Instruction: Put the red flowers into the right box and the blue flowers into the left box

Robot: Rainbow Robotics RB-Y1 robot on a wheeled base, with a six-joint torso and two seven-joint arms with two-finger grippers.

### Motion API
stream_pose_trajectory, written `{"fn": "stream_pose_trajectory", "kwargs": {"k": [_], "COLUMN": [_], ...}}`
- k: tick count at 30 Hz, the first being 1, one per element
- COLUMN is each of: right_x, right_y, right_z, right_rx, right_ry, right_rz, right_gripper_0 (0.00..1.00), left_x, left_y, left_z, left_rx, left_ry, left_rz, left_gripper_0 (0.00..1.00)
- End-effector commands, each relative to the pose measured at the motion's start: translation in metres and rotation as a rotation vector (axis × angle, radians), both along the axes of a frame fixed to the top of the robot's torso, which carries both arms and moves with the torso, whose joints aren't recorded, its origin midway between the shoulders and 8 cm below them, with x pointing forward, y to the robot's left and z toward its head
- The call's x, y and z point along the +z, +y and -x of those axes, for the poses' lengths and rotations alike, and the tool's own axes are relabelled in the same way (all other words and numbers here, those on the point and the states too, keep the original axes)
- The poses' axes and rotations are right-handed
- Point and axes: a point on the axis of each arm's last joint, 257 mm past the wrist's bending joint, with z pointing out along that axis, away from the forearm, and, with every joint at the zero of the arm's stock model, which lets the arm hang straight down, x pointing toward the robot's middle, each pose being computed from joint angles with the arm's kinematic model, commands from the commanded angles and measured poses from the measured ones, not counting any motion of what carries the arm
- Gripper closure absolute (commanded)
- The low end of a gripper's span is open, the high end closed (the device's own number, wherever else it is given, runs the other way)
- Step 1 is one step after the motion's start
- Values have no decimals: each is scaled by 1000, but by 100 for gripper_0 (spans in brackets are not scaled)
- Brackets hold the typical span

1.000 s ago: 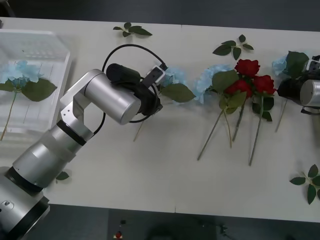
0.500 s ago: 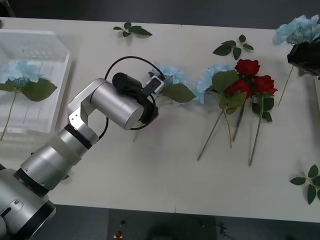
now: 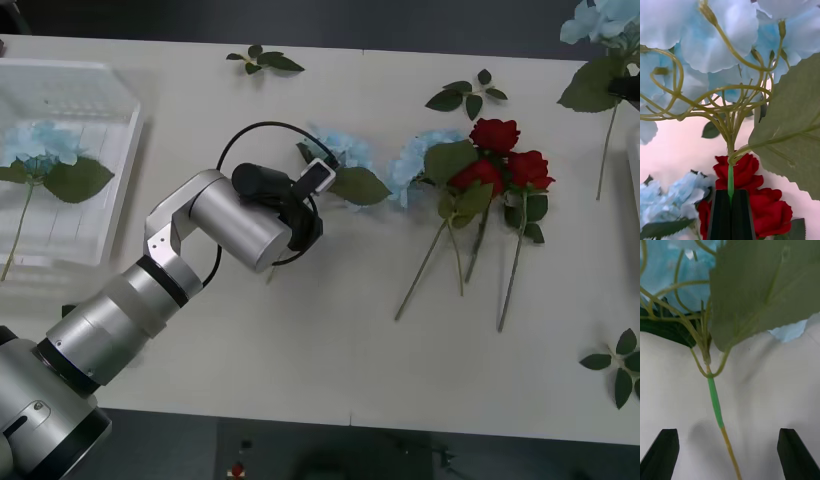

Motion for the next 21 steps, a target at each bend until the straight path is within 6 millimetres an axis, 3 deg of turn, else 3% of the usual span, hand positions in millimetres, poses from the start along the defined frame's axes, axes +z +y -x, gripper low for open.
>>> {"fn": "stream_pose_trajectory", "kwargs": {"k": [1,2,3,12,17,18,19,20,21], "right_x": [41,44,47,63,65,66,67,69,69], "right_y": [12,21,29,115,156,165,171,178,182], "right_z": [20,27,32,88,112,117,121,126,129], "right_rx": [119,168,204,578,705,729,745,765,777], "right_ry": [-114,-131,-144,-307,-419,-448,-468,-496,-512], "right_rz": [90,121,140,252,274,278,283,290,291], "right_gripper_0": [100,100,100,100,100,100,100,100,100], "left_x": [30,29,28,26,38,39,41,43,45], "left_y": [-16,-15,-15,-12,-7,-7,-9,-8,-7], "left_z": [-16,-17,-18,-22,-25,-25,-25,-26,-28], "left_rx": [-42,-39,-38,-35,-40,-41,-43,-44,-44], "left_ry": [-87,-90,-93,-101,-125,-121,-121,-128,-137], "left_rz": [3,7,9,11,21,34,46,57,59], "left_gripper_0": [78,96,100,100,100,91,39,0,0]}}
